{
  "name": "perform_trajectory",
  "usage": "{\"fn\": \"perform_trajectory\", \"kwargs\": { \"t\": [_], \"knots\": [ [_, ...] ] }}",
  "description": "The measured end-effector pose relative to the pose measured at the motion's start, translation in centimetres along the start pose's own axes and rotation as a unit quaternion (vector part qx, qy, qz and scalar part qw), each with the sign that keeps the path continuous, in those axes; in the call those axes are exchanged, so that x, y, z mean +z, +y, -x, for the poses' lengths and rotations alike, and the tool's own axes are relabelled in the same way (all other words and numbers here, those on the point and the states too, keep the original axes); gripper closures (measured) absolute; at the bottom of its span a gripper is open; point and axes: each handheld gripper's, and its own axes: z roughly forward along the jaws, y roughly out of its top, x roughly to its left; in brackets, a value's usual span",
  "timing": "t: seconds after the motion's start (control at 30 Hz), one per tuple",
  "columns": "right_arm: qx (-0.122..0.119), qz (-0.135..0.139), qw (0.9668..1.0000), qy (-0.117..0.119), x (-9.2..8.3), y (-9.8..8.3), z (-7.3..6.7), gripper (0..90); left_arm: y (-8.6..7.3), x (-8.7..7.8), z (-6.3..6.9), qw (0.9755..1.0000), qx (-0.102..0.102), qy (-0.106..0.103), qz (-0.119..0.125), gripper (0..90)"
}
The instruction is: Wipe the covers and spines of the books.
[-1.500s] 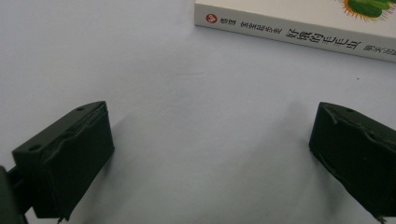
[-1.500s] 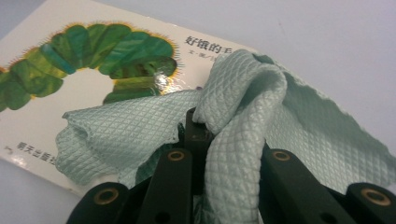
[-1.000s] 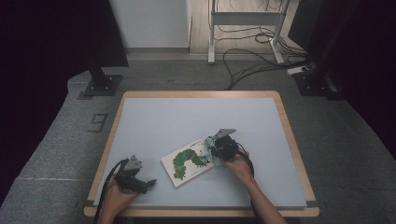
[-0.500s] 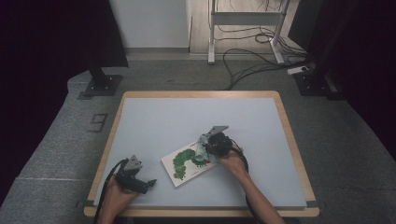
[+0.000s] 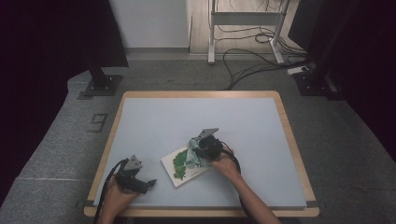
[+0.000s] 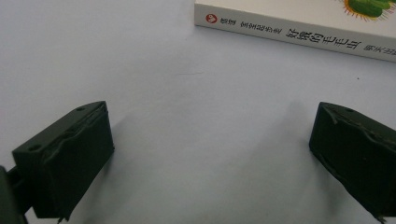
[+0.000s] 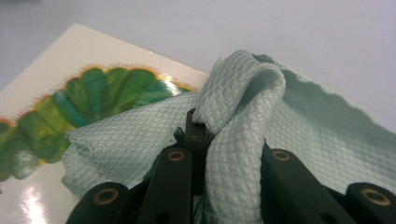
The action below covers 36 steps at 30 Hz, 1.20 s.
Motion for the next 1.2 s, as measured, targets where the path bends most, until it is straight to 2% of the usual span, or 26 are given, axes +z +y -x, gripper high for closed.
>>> {"fn": "perform_trajectory", "kwargs": {
  "t": [0.3,0.7,1.07,1.2],
  "knots": [
    [-0.016,0.005,0.9993,0.035,0.8,0.8,-2.3,77.8,0.0,0.0,0.0,1.0000,0.001,0.000,0.000,0.0],
    [-0.050,0.007,0.9961,0.073,2.2,2.3,-5.8,77.8,0.0,0.0,0.0,1.0000,0.001,0.000,0.000,0.0],
    [-0.062,0.008,0.9936,0.094,3.0,3.1,-7.4,77.8,0.0,0.0,0.0,1.0000,0.001,0.000,0.000,0.0],
    [-0.070,0.005,0.9929,0.096,3.3,3.5,-8.0,77.8,0.0,0.0,0.0,1.0000,0.000,0.000,0.000,0.0]
  ]
}}
